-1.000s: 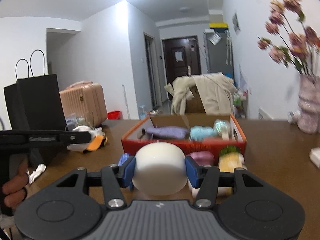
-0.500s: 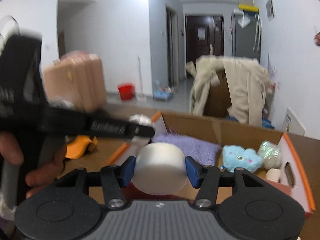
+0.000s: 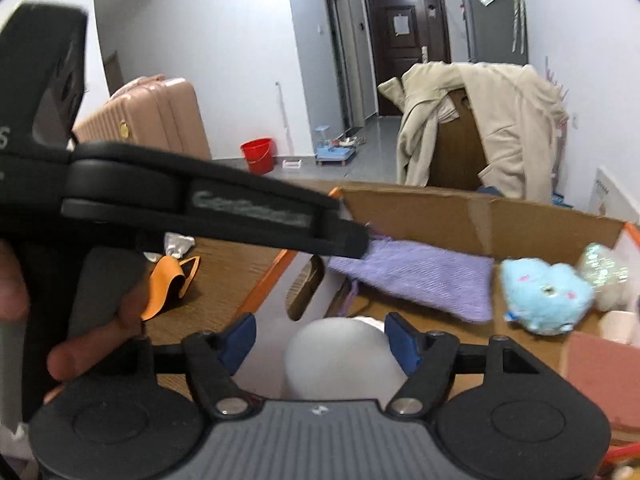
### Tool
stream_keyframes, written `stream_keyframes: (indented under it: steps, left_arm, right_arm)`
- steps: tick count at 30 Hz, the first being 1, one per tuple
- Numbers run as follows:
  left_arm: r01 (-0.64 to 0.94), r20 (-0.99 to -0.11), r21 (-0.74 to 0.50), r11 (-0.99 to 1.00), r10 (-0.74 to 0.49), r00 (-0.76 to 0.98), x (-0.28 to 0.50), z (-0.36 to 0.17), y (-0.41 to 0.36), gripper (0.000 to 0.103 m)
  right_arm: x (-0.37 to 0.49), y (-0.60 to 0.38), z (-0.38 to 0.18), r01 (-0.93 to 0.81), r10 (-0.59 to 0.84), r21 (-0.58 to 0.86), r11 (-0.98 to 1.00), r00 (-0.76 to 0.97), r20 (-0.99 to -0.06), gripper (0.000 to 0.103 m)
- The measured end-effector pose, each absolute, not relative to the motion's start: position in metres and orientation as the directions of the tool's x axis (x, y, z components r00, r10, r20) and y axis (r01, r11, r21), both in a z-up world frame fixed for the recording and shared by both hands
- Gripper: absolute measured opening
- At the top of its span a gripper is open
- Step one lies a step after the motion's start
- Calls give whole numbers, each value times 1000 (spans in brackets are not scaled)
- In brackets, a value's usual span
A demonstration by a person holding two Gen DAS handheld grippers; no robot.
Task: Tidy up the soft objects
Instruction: 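Carry the cloth and foam cylinder into the box and open both grippers, then withdraw both grippers from the box back over the table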
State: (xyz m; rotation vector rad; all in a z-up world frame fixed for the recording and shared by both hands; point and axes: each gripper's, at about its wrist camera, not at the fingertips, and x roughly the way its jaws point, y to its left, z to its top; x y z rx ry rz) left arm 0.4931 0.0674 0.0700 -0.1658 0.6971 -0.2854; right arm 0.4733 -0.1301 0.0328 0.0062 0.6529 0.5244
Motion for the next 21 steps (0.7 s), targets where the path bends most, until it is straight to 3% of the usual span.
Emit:
stream_keyframes:
  steps: [13, 16, 21]
  left_arm:
    - [204, -430, -160, 966, -254, 866, 360, 174, 50, 69]
    - [217, -396, -139, 966, -255, 882, 321, 186, 39, 79]
    - [224, -346, -75, 972, -237, 908, 250, 183, 15, 86]
  right_arm:
    - [368, -231, 136, -355, 376, 128, 926, 838, -396, 70]
    - [337, -249, 150, -355, 377, 128, 926, 857, -351, 72]
    - [276, -274, 151, -347, 358, 91, 934, 885, -299, 78]
